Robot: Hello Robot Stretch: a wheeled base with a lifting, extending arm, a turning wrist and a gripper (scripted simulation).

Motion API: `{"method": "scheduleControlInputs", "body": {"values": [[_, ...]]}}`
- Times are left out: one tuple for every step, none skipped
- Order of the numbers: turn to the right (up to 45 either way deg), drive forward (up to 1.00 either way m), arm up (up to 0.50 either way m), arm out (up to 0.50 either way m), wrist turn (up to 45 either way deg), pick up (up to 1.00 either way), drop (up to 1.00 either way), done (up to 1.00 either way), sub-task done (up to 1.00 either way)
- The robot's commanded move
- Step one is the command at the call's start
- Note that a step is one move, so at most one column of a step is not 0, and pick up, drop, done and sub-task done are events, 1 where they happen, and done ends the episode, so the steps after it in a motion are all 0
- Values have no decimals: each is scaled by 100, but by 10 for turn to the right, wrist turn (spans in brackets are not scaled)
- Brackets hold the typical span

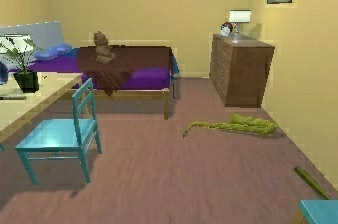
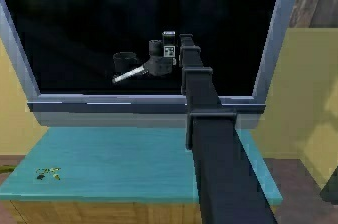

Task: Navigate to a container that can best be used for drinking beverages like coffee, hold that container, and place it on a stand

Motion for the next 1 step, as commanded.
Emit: {"method": "scheduleControlInputs", "body": {"values": [[0, 0, 0, 0, 450, 0, 0, 0, 0]]}}
